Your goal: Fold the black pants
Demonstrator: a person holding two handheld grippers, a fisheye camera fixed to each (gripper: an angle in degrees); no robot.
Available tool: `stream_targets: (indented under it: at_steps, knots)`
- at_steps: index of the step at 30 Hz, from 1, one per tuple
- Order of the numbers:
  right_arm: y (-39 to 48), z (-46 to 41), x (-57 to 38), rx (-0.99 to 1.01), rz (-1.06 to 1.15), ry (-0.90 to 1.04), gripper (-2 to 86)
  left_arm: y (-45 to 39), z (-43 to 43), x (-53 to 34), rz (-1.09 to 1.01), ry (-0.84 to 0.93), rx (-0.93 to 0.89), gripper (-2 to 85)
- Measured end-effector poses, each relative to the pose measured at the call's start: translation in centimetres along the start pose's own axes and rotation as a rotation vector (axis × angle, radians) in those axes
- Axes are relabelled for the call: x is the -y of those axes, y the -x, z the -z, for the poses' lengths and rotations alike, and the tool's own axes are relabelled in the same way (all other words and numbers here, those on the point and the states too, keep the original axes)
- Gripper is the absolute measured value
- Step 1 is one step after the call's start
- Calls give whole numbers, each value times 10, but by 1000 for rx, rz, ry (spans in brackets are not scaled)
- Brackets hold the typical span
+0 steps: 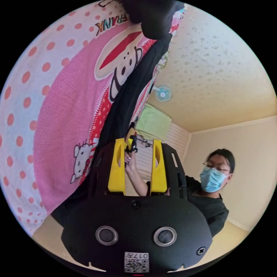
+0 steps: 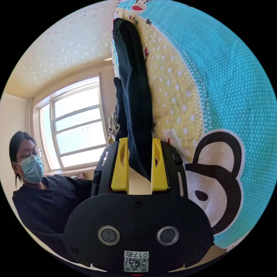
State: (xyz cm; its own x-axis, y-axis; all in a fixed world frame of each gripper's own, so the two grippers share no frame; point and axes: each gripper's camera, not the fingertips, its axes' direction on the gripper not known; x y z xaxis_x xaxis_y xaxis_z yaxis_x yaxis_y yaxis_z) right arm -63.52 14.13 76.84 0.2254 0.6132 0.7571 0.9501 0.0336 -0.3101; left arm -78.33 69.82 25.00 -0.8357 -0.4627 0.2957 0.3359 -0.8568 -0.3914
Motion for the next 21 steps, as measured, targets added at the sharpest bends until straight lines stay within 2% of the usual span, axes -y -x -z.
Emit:
stream_targets:
  at_steps: [2,4,7,10,14,21]
  knots:
    - [1,-2,-1,13,30,35,120,6,-1,6,2,-23,-122,94]
    - [4,-8,-4,-54,81,106,125,12,-2,10,22,-21,-124,100]
    - [7,-17,-9,-50,121,175,128,21,-3,13,62,-15,-75,132]
    - [5,-28,-21,-26,115,233,124,34,-4,14,71,-21,-158,136]
    - [0,-28,-40,19,84,175,111,53,-8,15,84,-43,-292,127]
    - [-4,-11,-55,120,-8,140,110,83,-24,14,78,-41,-390,123]
